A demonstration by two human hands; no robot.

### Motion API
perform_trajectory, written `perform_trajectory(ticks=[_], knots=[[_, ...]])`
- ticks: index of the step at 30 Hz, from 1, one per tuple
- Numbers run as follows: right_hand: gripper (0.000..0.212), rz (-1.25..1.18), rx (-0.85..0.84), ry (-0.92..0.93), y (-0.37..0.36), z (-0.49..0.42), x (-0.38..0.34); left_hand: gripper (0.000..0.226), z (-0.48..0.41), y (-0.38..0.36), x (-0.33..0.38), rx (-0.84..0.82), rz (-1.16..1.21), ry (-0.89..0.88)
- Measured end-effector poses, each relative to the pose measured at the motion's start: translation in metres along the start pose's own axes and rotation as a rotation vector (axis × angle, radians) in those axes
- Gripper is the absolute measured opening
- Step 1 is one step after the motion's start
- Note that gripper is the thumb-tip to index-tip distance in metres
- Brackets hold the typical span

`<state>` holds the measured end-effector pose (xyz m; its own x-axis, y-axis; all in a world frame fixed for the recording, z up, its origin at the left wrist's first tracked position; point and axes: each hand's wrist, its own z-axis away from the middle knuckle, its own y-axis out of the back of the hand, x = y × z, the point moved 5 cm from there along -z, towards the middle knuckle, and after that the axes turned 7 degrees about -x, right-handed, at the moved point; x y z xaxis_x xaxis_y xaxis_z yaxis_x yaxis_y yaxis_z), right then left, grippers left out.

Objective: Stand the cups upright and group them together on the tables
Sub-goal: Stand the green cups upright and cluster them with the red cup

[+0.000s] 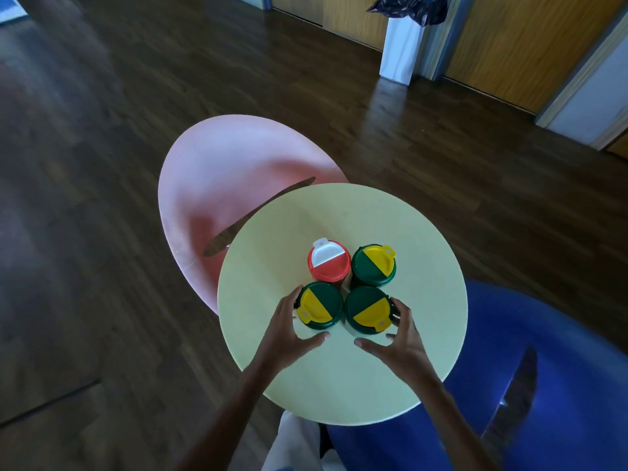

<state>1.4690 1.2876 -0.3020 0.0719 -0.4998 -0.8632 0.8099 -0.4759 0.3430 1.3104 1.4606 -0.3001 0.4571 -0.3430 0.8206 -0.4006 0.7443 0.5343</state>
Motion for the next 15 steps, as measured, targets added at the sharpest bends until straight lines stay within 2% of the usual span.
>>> perform_trajectory(ticks=[5, 15], knots=[[0.083, -0.057, 0.053, 0.030, -0.0005, -0.0030, -0.0004, 0.098, -0.0031, 0.0019, -0.0004, 0.021, 0.025, 0.011], [0.078, -0.048, -0.004, 0.063, 0.0027, -0.0082, 0.0001, 0.093, -0.0012, -0.0004, -0.0001, 0.049, 0.009, 0.043]])
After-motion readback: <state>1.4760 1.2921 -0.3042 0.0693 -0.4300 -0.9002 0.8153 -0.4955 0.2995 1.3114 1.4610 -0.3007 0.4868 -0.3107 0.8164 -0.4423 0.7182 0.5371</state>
